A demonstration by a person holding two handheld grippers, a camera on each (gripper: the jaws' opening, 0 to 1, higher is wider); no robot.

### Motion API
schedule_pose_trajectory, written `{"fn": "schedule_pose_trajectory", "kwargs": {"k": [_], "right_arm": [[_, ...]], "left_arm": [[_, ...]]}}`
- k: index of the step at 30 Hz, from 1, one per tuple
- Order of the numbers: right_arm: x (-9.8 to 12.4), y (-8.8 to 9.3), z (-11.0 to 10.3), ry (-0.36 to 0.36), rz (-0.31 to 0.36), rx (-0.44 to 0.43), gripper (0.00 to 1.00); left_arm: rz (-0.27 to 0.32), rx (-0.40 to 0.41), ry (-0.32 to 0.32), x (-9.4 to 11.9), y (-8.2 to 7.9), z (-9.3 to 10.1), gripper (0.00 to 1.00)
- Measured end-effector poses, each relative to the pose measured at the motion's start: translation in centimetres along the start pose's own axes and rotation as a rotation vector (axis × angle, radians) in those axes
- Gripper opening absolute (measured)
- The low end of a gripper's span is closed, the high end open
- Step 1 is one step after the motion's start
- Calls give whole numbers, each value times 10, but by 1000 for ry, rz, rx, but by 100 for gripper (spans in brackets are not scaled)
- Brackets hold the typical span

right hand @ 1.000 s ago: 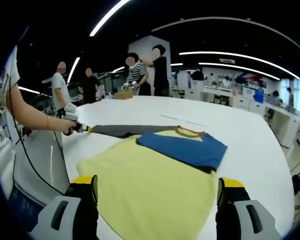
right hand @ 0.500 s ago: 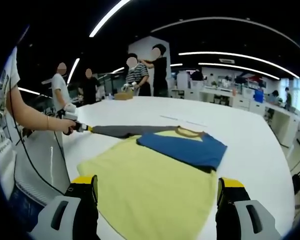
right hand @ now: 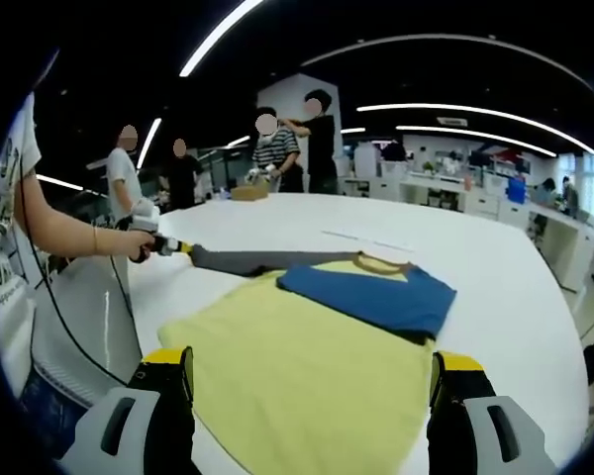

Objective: Fold the garment on the visible template until the final outline fits inside the template.

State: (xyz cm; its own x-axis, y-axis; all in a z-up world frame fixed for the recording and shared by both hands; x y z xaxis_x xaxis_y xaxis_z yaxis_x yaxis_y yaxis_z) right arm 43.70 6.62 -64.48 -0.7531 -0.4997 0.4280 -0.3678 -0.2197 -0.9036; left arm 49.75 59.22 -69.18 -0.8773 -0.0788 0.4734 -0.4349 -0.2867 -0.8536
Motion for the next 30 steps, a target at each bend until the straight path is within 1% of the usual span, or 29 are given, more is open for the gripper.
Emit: {"fn": "schedule_pose_trajectory", "kwargs": {"k": [11, 19, 22, 30], "right_arm": [[0, 0, -2, -28, 2, 7, 99], [-2, 1, -6, -54, -17, 22, 99], [-4, 2, -8, -60, -17, 26, 99], [-5, -2, -11, -78, -12, 31, 99]], "left_arm": [[28, 13, 89, -2, -13, 24, 0], [49, 22, 162, -4, -23, 45, 0], [46, 17, 181, -5, -26, 51, 0], [70, 21, 251, -11, -35, 70, 0]]}}
Point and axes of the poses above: the point that each gripper's makers call its tool centre point, and the gripper's own axes: x roughly backward along the fingers, z roughly to its right, y roughly out of its underside, the point moved 9 cm from there along x, roughly backward along the fingers, and after that the axes turned 8 degrees about y, right-handed, at the moved point
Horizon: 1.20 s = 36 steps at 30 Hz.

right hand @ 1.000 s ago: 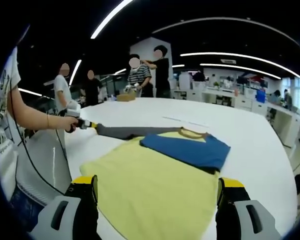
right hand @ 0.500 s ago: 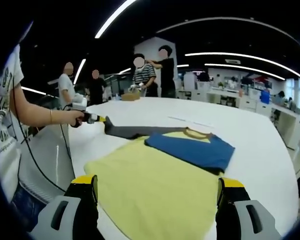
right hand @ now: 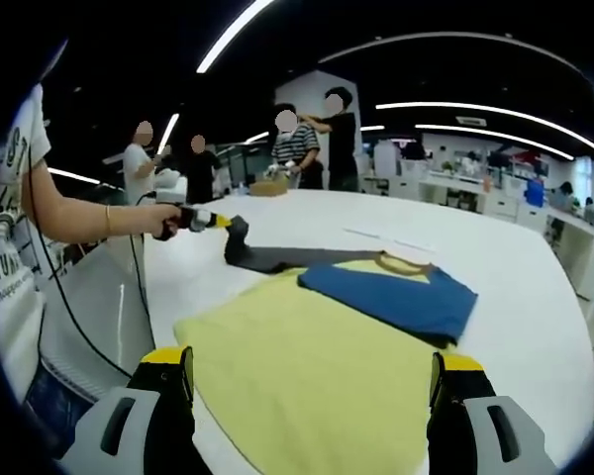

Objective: Fold the garment on the visible template until the final outline fits inside the template.

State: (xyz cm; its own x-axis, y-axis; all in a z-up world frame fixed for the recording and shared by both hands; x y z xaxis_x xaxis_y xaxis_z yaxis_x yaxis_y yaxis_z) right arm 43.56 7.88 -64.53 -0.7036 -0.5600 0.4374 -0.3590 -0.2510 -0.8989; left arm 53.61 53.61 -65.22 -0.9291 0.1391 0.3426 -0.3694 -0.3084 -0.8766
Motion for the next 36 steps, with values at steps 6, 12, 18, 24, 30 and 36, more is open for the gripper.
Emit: {"fn": "schedule_pose_trajectory", "kwargs": {"k": [6, 12, 18, 24, 30, 36], "right_arm": [[1, -1, -1, 1, 3, 0, 99], [1, 0, -2, 0, 3, -5, 99], [1, 2, -1, 1, -2, -4, 99], [1, 3, 0, 4, 0, -8, 99], [0, 3, -3, -8, -1, -7, 99], [0, 2, -3, -8, 3, -5, 99]], "left_arm": [[2, -8, 47, -11, -5, 15, 0], [7, -16, 89, -19, -9, 32, 0], [14, -5, 129, -27, -11, 50, 0], [-3, -4, 158, -33, -11, 62, 0], [-6, -16, 189, -36, -10, 76, 0], [-3, -17, 225, -40, -13, 90, 0]]}}
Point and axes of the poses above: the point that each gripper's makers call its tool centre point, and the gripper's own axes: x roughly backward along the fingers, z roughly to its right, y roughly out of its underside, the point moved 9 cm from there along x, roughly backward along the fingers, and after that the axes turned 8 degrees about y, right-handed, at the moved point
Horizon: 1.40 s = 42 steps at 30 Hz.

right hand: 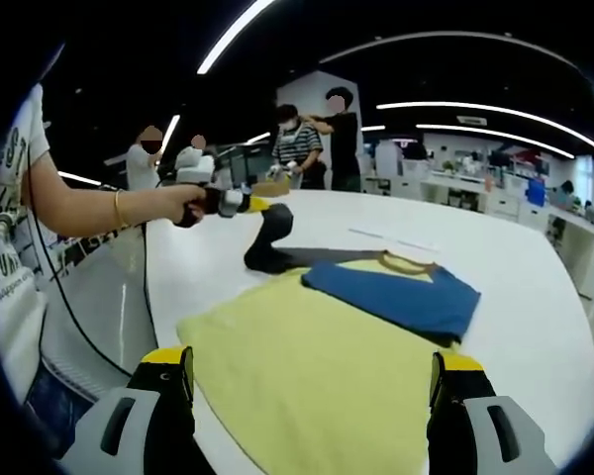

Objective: Fold the garment on the visible template until the final outline fits inside the template.

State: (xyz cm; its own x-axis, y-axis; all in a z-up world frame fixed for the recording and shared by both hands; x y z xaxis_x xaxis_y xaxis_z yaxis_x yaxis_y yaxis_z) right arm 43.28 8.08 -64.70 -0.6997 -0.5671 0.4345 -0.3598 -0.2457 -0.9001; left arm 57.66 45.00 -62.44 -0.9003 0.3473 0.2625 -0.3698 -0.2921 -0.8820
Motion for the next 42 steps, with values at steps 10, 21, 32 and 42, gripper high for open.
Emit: {"fn": "schedule_pose_trajectory", "kwargs": {"k": [10, 21, 32, 42], "right_arm": [[0, 4, -2, -3, -7, -4, 99], [1, 5, -1, -1, -14, -5, 99], [1, 8, 0, 1, -33, -7, 99], [0, 10, 1, 0, -50, -7, 99]], "left_arm": [[7, 0, 48, -14, -5, 20, 0], [26, -16, 129, -32, -9, 48, 0], [25, 1, 191, -50, -5, 71, 0], [31, 14, 258, -67, -1, 94, 0]]}}
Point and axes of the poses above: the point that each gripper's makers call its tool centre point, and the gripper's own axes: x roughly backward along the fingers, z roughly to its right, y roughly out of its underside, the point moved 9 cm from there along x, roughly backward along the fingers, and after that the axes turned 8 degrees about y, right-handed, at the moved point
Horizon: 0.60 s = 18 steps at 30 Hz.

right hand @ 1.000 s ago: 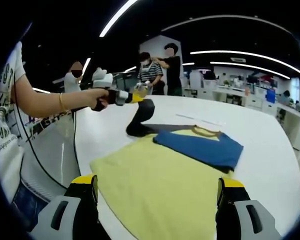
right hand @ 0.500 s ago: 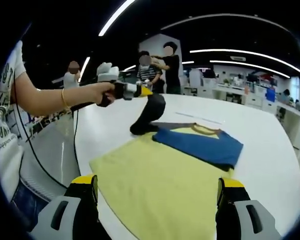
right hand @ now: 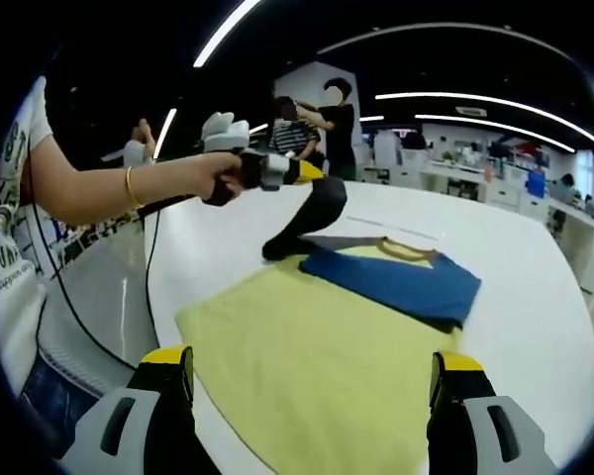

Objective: Fold the garment on the visible template until the final outline fits inside the template.

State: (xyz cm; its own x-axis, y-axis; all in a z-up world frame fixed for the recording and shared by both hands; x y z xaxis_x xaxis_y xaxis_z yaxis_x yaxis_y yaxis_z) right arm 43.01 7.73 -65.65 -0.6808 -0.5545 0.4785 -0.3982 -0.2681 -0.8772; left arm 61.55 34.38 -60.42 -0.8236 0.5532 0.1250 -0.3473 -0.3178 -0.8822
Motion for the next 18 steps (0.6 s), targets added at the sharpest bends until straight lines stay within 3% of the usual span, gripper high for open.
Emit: {"fn": "schedule_pose_trajectory", "kwargs": {"k": [18], "right_arm": [[-2, 3, 5, 10, -18, -7, 99]], "left_arm": [[4, 30, 113, -39, 12, 27, 0]]}}
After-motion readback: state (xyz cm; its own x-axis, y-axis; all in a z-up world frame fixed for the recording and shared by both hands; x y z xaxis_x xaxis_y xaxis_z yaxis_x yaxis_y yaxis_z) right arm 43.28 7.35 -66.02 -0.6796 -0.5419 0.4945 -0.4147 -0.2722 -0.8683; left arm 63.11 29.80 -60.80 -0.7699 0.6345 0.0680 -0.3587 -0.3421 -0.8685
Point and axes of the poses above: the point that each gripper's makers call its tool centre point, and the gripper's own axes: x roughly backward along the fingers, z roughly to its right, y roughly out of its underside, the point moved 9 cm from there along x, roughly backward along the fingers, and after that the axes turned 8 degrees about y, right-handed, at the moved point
